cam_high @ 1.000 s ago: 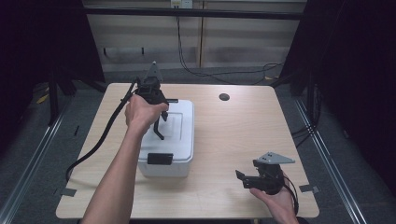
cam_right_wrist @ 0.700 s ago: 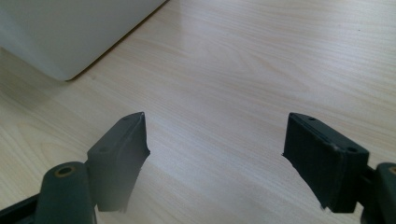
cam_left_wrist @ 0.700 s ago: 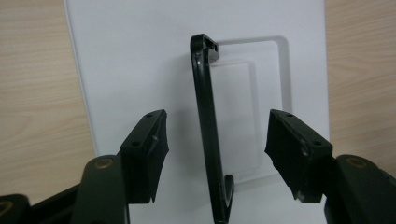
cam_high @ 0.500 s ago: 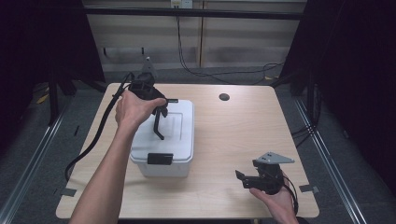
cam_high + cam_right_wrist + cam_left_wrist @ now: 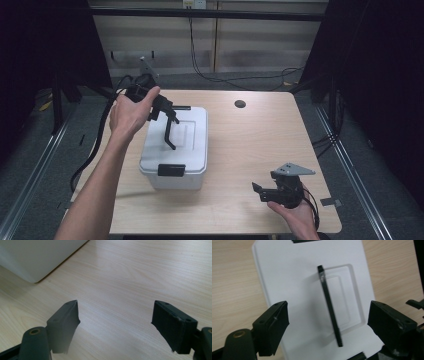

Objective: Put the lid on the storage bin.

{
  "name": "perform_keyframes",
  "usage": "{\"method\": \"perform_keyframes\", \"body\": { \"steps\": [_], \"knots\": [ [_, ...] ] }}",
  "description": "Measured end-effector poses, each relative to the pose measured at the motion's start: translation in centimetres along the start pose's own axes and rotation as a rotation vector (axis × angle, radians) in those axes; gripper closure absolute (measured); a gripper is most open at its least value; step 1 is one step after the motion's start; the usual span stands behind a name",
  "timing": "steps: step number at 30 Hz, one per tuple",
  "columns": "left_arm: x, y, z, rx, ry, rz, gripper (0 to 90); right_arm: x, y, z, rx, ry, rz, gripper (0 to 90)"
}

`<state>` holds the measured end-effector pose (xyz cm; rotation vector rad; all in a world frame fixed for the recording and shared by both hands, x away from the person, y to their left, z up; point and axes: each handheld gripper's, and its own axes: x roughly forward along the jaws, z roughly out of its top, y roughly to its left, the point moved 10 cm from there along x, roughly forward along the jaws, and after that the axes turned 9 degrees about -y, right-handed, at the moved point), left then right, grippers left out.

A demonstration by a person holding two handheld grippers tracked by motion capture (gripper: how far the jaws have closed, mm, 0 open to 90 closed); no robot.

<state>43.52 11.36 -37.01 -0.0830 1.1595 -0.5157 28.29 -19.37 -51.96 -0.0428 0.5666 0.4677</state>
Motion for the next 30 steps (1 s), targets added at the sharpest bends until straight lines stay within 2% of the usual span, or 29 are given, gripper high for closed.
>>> {"method": "perform_keyframes", "body": {
  "steps": [1, 3, 4, 5, 8, 12, 13, 16, 21, 22, 23, 24, 26, 27, 29, 30],
  "knots": [
    [-0.2, 0.4, -0.1, 0.009, -0.008, -0.004, 16.8, 0.0, 0.0, 0.0, 0.0, 0.001, 0.0, 21.0],
    [-0.6, 0.7, -0.2, 0.022, -0.02, -0.038, 16.8, 0.1, 0.0, 0.0, -0.002, 0.0, 0.001, 21.0],
    [-0.6, 0.7, -0.2, 0.022, -0.02, -0.038, 16.8, 0.1, 0.0, 0.0, -0.001, 0.001, 0.0, 21.1],
    [-1.1, 1.1, -0.4, 0.052, -0.027, -0.054, 16.8, 0.1, 0.0, 0.0, -0.001, 0.002, -0.001, 21.0],
    [-1.9, 1.3, -0.5, 0.07, -0.048, -0.076, 16.8, 0.1, 0.0, 0.0, 0.003, 0.005, -0.003, 21.0],
    [-2.5, 2.0, -0.8, 0.102, -0.049, -0.051, 16.8, 0.1, 0.0, 0.0, 0.0, 0.0, -0.003, 21.1],
    [-2.8, 2.2, -0.8, 0.112, -0.062, -0.047, 16.8, 0.1, 0.0, 0.0, 0.001, 0.001, -0.003, 21.1],
    [-3.4, 2.6, -1.0, 0.132, -0.085, -0.051, 16.8, 0.1, 0.0, 0.0, 0.0, 0.002, -0.002, 21.1],
    [-3.8, 3.3, -1.8, 0.194, -0.11, -0.056, 17.1, 0.1, -0.1, 0.0, 0.002, 0.002, -0.004, 21.1],
    [-3.8, 3.3, -1.8, 0.194, -0.11, -0.056, 17.1, 0.1, -0.1, 0.0, 0.002, 0.002, -0.004, 21.1],
    [-3.8, 3.4, -2.2, 0.226, -0.114, -0.07, 17.1, 0.1, -0.1, 0.0, 0.003, 0.001, -0.004, 21.1],
    [-3.8, 3.4, -2.2, 0.226, -0.114, -0.07, 17.1, 0.1, -0.1, 0.0, 0.003, 0.001, -0.004, 21.1],
    [-3.7, 3.7, -2.6, 0.251, -0.118, -0.09, 17.1, 0.1, -0.1, 0.0, 0.007, 0.004, -0.006, 21.1],
    [-3.7, 3.9, -2.8, 0.267, -0.144, -0.087, 17.1, 0.1, -0.1, 0.0, 0.009, 0.004, -0.006, 21.1],
    [-3.7, 4.1, -2.9, 0.275, -0.151, -0.096, 17.1, 0.1, -0.1, 0.0, 0.009, 0.004, -0.007, 21.0],
    [-3.7, 4.2, -3.2, 0.258, -0.178, -0.109, 17.1, 0.0, -0.1, 0.0, 0.007, 0.004, -0.007, 21.1]
  ]
}}
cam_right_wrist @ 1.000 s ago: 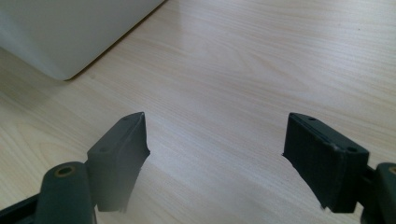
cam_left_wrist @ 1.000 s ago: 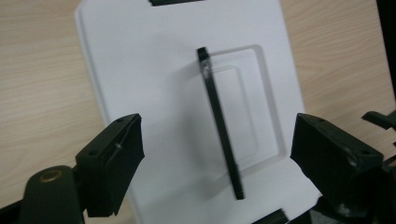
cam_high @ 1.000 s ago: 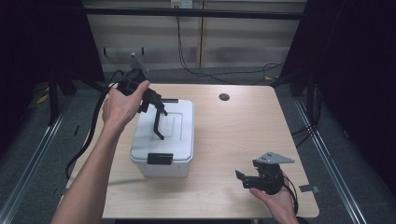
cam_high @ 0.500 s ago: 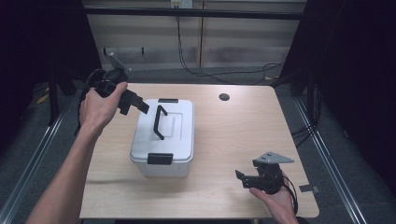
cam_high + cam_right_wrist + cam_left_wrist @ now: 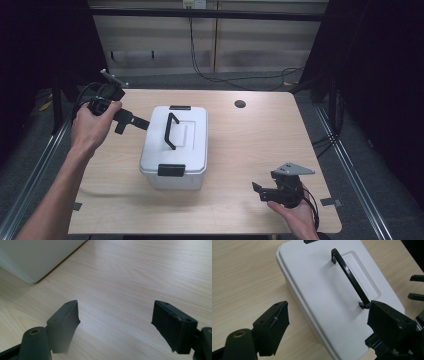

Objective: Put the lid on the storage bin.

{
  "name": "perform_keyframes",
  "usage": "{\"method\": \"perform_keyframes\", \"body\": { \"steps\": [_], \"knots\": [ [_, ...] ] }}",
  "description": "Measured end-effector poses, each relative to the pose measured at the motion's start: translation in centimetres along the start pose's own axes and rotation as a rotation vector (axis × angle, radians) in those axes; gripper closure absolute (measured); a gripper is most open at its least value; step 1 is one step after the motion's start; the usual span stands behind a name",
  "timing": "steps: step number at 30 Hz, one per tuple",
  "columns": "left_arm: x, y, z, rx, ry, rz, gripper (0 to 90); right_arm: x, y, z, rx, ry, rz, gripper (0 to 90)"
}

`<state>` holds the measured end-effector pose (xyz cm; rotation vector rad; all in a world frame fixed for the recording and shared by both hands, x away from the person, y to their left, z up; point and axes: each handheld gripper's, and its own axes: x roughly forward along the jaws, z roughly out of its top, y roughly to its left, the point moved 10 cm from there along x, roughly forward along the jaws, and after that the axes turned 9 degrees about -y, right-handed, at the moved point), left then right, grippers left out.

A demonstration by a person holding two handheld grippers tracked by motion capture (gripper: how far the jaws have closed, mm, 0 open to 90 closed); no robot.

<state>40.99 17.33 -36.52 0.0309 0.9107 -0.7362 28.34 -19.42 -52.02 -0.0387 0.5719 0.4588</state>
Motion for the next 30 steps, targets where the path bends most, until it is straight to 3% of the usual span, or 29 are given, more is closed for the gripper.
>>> {"method": "perform_keyframes", "body": {
  "steps": [3, 6, 9, 13, 16, 17, 21, 25, 30],
  "knots": [
    [-0.2, 0.3, -0.7, 0.005, -0.021, -0.016, 17.1, 0.0, 0.0, 0.0, 0.0, 0.0, -0.002, 21.0],
    [-0.2, 0.5, -1.4, 0.019, -0.01, -0.028, 17.6, 0.0, -0.1, 0.0, 0.001, 0.002, -0.003, 21.1],
    [-0.5, 0.9, -2.1, 0.02, -0.049, -0.032, 17.5, 0.0, 0.0, 0.0, -0.002, 0.001, -0.002, 21.0],
    [-0.9, 1.2, -3.4, 0.03, -0.064, -0.038, 16.8, 0.0, 0.0, 0.0, -0.001, 0.002, -0.002, 21.0],
    [-1.1, 1.5, -4.2, 0.023, -0.097, -0.033, 16.8, 0.0, -0.1, -0.1, 0.001, 0.002, -0.005, 21.0],
    [-1.3, 1.8, -4.3, 0.03, -0.138, -0.016, 18.1, 0.0, 0.0, 0.0, -0.001, 0.003, -0.003, 21.0],
    [-1.3, 2.4, -5.9, 0.051, -0.142, -0.004, 18.1, 0.0, -0.1, -0.1, 0.0, 0.003, -0.004, 21.0],
    [-1.2, 2.6, -7.1, 0.064, -0.192, -0.006, 18.0, 0.0, -0.1, -0.1, 0.002, 0.004, -0.004, 21.0],
    [-1.0, 3.4, -9.2, 0.033, -0.216, 0.005, 18.0, 0.0, -0.1, -0.1, 0.002, 0.006, -0.006, 21.0]
  ]
}}
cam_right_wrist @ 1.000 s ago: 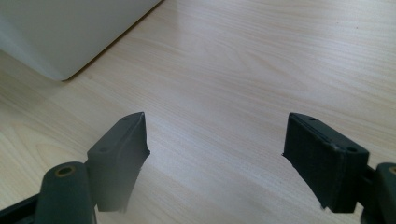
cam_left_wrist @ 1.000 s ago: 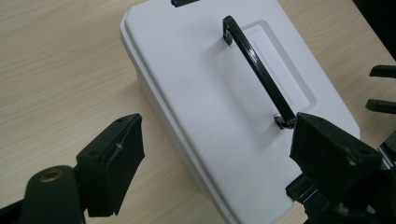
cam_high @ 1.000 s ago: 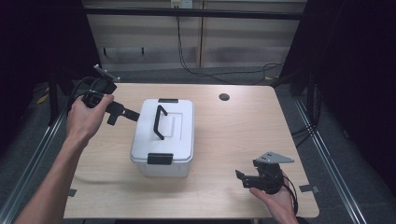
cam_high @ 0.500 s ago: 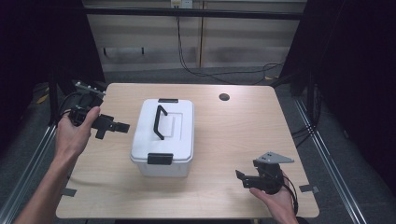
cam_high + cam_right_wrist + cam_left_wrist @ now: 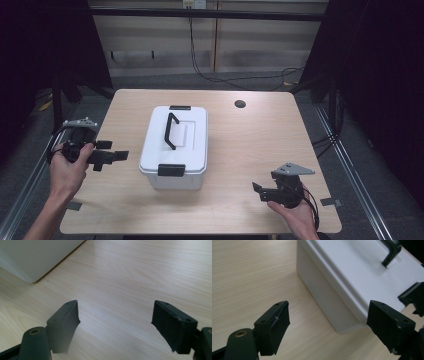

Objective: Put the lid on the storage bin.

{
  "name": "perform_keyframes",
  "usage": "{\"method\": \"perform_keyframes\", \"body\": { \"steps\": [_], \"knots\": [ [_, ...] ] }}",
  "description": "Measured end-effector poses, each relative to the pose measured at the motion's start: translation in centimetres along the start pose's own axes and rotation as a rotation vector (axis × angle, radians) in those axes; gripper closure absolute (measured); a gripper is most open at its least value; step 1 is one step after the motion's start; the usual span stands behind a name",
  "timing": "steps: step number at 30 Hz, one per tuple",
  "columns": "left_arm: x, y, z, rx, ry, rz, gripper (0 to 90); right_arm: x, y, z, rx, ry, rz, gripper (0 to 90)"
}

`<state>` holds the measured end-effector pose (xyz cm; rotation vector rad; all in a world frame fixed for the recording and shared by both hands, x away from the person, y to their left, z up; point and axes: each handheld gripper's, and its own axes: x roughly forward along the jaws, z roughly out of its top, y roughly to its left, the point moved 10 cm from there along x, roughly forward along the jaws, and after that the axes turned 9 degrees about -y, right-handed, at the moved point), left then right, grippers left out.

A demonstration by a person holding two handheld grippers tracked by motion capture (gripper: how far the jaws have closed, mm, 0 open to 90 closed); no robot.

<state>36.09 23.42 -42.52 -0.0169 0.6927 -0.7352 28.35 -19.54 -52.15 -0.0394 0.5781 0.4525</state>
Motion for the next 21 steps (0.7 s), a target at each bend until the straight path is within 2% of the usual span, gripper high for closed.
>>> {"method": "perform_keyframes", "body": {
  "steps": [2, 4, 6, 7, 8, 9, 10, 11, 13, 15, 16, 18, 19, 20, 21],
  "knots": [
    [-0.3, 0.2, -0.8, -0.003, -0.019, 0.003, 18.0, 0.0, 0.0, 0.0, -0.002, -0.001, 0.0, 21.0],
    [-0.5, 0.3, -1.2, 0.006, -0.021, 0.002, 18.1, 0.0, 0.1, 0.0, -0.001, 0.001, 0.001, 21.0],
    [-0.6, 0.4, -2.3, 0.008, -0.021, 0.009, 18.1, 0.0, 0.0, 0.0, -0.002, -0.004, 0.0, 21.0],
    [-0.5, 0.6, -3.5, -0.016, -0.004, 0.004, 18.0, 0.0, 0.1, 0.0, -0.002, 0.002, 0.002, 21.0],
    [-0.5, 0.6, -3.5, -0.016, -0.004, 0.004, 18.0, 0.0, 0.1, 0.0, -0.002, 0.002, 0.002, 21.0],
    [-0.3, 1.1, -4.5, -0.065, -0.025, -0.004, 18.0, 0.1, 0.1, -0.1, -0.013, 0.004, 0.002, 21.0],
    [-0.3, 1.1, -4.5, -0.065, -0.025, -0.004, 18.0, 0.1, 0.1, -0.1, -0.013, 0.004, 0.002, 21.0],
    [-0.2, 1.5, -5.6, -0.057, -0.022, 0.005, 18.0, 0.1, 0.2, -0.1, -0.012, 0.004, 0.002, 21.0],
    [-0.2, 1.7, -6.2, -0.057, -0.02, 0.019, 18.0, 0.0, 0.2, -0.1, -0.009, 0.005, 0.001, 21.0],
    [-0.3, 1.5, -6.8, -0.063, -0.034, 0.01, 18.0, 0.1, 0.1, -0.1, -0.008, 0.002, 0.0, 21.0],
    [-0.5, 1.5, -7.1, -0.049, -0.041, 0.013, 18.0, 0.1, 0.1, -0.1, -0.008, 0.002, -0.001, 21.0],
    [-0.5, 1.5, -7.8, -0.059, -0.055, 0.014, 18.0, 0.1, 0.2, -0.1, -0.005, 0.001, 0.0, 21.0],
    [-0.4, 1.4, -8.6, -0.063, -0.042, 0.013, 17.8, 0.1, 0.1, -0.1, -0.012, 0.0, 0.001, 21.0],
    [-0.4, 1.4, -8.6, -0.063, -0.042, 0.013, 17.6, 0.1, 0.1, -0.1, -0.012, 0.0, 0.001, 21.0],
    [-0.3, 1.0, -9.0, -0.094, -0.044, -0.004, 17.6, 0.2, 0.2, -0.2, -0.01, 0.007, 0.002, 21.0]
  ]
}}
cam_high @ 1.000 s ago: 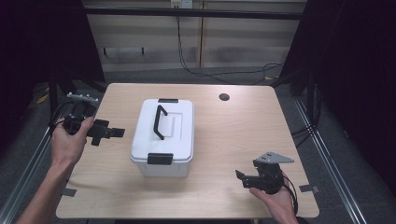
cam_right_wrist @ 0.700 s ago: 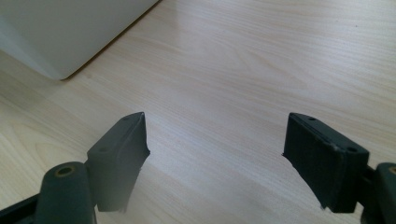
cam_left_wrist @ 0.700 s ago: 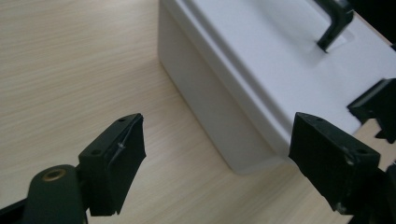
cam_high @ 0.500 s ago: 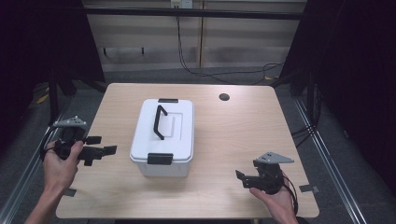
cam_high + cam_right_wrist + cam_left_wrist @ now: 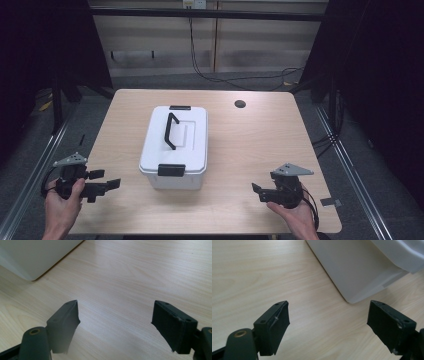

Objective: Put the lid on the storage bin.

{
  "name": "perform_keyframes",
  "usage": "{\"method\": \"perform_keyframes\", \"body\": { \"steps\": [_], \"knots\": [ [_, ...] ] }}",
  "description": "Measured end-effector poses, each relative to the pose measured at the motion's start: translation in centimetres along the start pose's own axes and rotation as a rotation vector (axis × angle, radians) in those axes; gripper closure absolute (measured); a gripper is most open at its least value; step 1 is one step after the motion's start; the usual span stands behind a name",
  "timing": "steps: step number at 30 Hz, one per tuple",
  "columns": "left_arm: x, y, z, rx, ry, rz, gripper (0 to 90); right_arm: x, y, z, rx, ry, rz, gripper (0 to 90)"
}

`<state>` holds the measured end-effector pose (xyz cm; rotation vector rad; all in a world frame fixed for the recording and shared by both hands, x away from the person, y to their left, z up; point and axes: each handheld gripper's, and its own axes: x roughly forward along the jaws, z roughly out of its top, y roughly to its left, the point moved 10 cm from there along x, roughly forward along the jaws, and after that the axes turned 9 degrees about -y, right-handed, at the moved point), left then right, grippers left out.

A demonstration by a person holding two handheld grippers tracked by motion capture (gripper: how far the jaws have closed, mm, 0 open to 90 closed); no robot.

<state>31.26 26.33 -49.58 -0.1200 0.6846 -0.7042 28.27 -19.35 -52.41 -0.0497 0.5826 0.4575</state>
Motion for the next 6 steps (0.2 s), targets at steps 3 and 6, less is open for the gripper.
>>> {"method": "perform_keyframes", "body": {
  "steps": [3, 6],
  "knots": [
    [0.2, 0.1, -0.4, 0.017, -0.004, 0.024, 17.6, 0.1, 0.0, 0.0, -0.004, -0.001, 0.002, 21.3],
    [0.6, 0.0, -1.5, 0.024, 0.028, 0.019, 17.6, 0.3, -0.1, -0.1, -0.006, -0.001, -0.003, 21.6]
  ]
}}
